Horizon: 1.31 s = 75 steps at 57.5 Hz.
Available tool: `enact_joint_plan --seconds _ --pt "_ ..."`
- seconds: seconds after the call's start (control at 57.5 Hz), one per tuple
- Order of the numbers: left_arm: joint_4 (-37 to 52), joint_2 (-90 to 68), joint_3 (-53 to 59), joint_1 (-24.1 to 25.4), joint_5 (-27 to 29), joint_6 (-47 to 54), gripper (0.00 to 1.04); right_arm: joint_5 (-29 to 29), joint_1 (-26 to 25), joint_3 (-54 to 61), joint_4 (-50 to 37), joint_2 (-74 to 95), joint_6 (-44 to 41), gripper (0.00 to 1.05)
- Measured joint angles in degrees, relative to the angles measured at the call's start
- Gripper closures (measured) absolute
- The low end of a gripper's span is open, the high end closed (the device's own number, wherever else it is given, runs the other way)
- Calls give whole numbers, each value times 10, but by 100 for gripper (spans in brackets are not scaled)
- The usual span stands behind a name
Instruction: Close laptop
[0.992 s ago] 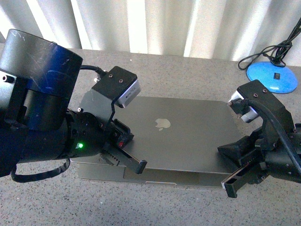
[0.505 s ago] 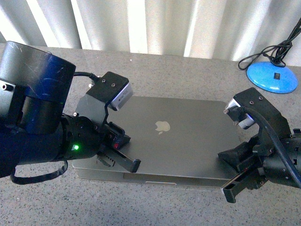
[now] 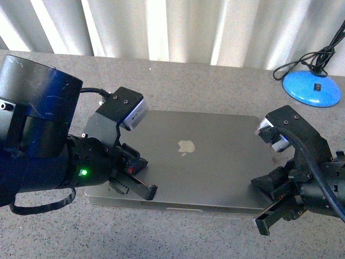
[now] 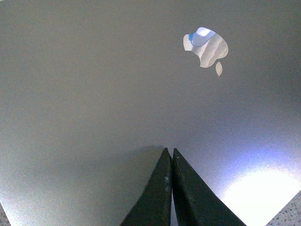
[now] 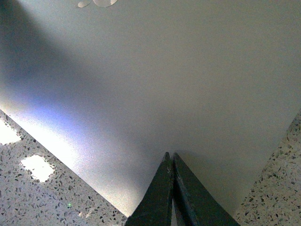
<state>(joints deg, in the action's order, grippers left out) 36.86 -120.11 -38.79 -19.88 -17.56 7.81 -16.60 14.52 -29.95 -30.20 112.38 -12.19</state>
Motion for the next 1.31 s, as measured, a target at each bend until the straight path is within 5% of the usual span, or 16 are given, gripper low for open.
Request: enact_joint_plan --seconds 1.305 --pt "64 -50 2 35 -31 -36 101 12 -1 -14 18 22 4 104"
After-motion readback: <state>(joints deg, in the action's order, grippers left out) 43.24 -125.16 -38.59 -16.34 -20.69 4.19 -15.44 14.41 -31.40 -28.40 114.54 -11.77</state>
